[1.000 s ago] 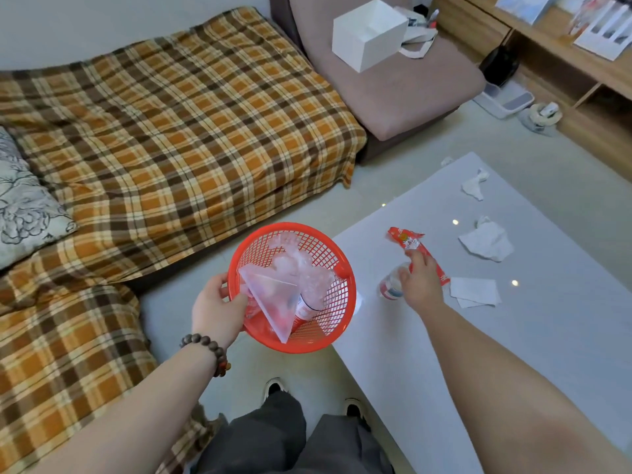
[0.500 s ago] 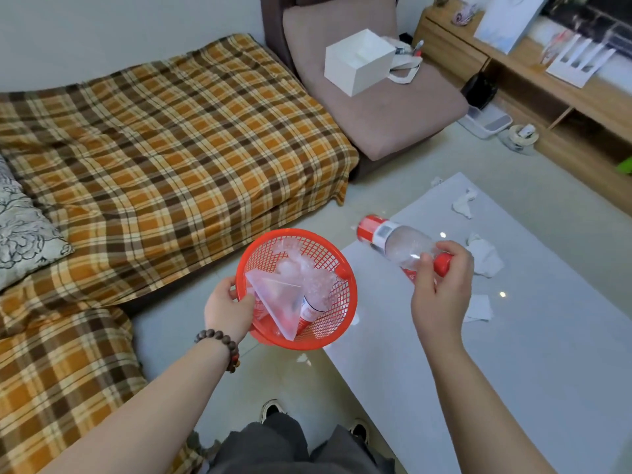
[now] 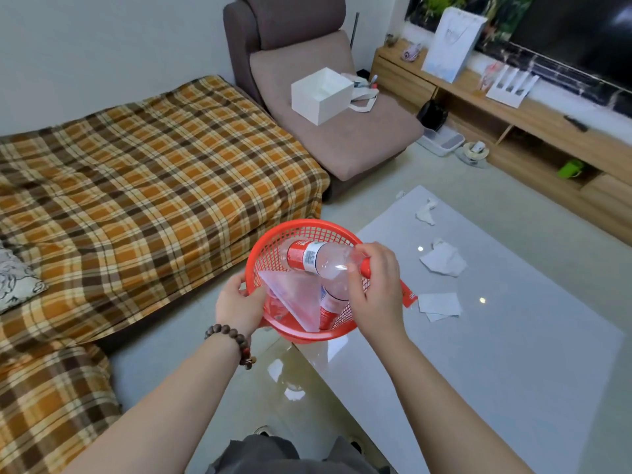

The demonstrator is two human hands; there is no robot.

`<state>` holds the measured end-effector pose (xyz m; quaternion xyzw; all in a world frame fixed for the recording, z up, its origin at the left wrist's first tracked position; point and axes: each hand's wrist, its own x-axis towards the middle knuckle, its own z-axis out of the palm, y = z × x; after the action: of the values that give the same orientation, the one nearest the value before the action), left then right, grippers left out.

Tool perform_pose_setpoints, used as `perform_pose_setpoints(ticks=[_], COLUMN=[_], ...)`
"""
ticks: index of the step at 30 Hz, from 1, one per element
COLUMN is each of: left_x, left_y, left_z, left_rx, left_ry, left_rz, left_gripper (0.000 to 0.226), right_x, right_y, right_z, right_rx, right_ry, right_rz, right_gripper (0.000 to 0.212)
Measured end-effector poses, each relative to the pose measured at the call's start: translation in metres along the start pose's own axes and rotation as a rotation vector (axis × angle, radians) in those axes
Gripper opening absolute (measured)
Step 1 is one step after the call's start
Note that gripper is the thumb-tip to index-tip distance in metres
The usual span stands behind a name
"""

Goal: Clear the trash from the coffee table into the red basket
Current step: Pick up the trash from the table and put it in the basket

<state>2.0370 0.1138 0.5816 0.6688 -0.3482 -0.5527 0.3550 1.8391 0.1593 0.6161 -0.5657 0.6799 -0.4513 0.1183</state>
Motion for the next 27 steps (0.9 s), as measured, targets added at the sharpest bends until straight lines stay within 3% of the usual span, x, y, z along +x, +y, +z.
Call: perform_pose_setpoints(ticks=[4,9,13,17,19,22,24,27], left_x=[-0.005,-0.008,-0.006,0.002,0.009,0.018,0.022,0.03], left_y=[-0.004,-0.009,-0.007,-0.002,0.0,0.0,-0.001,-0.002], left_z=[-0.003,-0.015,-0.037,-0.064,-0.078,-0.1,-0.112,-0.125], left_rx=[-0.026,-0.07,-0.112,-0.144,-0.145,-0.154,-0.154,-0.113], left_ry=[0.018,0.021,0.022,0.081,0.108,0.135,0.145,0.158], left_rz=[-0.001,-0.022,-0.031,-0.02,-0.006,0.01,0.005,0.002], left_gripper=[0.019,0.019,0.018,0.019,0.02,0.023,0.024,0.026], right_x=[-0.005,-0.012,-0.015,-0.021,-0.025,-0.026,-0.025,-0.023], right_y=[0.011,0.011,-0.007,-0.022,-0.029,-0.038,-0.044,-0.054], right_z=[-0.003,0.0,0.013,0.037,0.054,0.081,0.094,0.107], right_rx=[-0.097,0.033,0.158,0.159,0.175,0.24,0.259,0.238], right_ry=[-0.04,-0.153,-0.103,-0.139,-0.192,-0.277,-0.32,-0.345], right_rz=[0.129,0.248,0.292,0.401,0.493,0.573,0.571,0.539], right_gripper=[0.04,0.066,0.092,0.105,0.104,0.081,0.063,0.056])
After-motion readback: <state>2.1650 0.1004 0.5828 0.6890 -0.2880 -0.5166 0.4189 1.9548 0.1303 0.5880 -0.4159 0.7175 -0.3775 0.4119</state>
